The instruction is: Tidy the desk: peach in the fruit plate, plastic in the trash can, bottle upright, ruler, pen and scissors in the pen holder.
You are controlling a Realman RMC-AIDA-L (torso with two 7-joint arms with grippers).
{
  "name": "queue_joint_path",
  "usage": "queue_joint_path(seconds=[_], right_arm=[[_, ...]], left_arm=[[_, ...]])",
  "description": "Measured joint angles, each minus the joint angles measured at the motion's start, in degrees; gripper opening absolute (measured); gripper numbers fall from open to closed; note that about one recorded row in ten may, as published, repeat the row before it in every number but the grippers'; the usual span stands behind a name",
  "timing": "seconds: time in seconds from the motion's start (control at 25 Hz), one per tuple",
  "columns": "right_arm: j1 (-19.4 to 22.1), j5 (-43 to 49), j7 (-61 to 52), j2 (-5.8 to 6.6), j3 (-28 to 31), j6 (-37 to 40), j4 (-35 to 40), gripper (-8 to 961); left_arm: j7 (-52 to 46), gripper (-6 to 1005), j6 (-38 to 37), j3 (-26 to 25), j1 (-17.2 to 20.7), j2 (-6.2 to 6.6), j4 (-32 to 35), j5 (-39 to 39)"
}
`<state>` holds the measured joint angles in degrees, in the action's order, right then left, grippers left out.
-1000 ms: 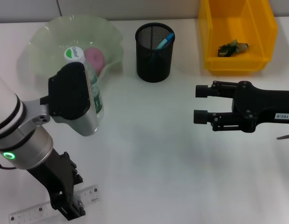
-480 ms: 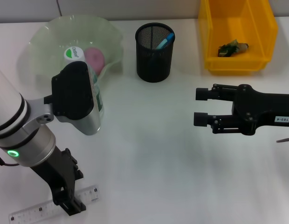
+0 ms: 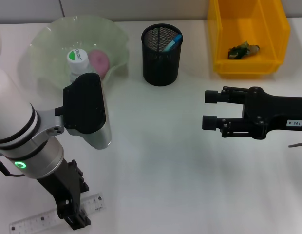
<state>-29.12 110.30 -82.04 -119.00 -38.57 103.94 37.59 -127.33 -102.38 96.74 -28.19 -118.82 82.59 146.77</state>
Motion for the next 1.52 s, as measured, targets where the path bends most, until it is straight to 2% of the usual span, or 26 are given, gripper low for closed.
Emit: queue_joint_path(seconds=[0.64, 0.84, 1.52], right_arm=[[0.1, 0.0, -0.1, -0.09, -0.2, -0.5, 0.0, 787], [0.2, 0.0, -0.1, -0.09, -0.1, -0.5, 0.0, 787], [0.2, 0.0, 0.2, -0.05, -0.1, -0.5, -0.1, 786]], left_arm=[[-0.8, 755, 1.2, 0.4, -0.1, -0.07, 0.2, 0.0], [-2.2, 755, 1.8, 2.9, -0.2, -0.09, 0.4, 0.2], [-2.8, 755, 2.9, 3.8, -0.5, -0.09, 0.2, 0.5]])
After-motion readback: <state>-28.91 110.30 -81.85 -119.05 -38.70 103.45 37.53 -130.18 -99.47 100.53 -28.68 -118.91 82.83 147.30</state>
